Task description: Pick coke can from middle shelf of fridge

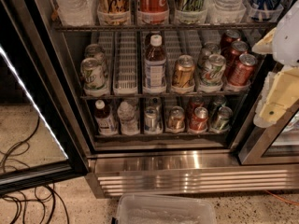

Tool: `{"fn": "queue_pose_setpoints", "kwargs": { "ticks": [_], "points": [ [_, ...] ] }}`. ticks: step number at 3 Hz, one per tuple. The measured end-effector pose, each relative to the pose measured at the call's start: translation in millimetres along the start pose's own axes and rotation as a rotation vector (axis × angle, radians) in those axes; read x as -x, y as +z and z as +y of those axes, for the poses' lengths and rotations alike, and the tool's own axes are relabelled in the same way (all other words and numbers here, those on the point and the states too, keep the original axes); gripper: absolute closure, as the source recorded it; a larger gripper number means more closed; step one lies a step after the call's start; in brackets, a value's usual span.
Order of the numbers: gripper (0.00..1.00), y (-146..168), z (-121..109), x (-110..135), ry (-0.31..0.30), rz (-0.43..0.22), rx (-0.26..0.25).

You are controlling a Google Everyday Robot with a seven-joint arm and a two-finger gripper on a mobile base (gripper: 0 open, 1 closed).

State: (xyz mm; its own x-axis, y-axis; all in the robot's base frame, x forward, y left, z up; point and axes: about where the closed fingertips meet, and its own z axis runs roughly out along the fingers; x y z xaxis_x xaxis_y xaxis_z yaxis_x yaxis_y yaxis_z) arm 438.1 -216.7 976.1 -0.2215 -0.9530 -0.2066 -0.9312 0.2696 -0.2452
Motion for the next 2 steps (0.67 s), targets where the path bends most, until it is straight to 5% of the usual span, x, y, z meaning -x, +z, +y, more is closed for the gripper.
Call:
{"fn": "queue_pose_setpoints", "kwargs": {
  "ticks": [2],
  "points": [
    [0.00, 13, 2, 2, 0.045, -0.052, -0.022]
  ]
}}
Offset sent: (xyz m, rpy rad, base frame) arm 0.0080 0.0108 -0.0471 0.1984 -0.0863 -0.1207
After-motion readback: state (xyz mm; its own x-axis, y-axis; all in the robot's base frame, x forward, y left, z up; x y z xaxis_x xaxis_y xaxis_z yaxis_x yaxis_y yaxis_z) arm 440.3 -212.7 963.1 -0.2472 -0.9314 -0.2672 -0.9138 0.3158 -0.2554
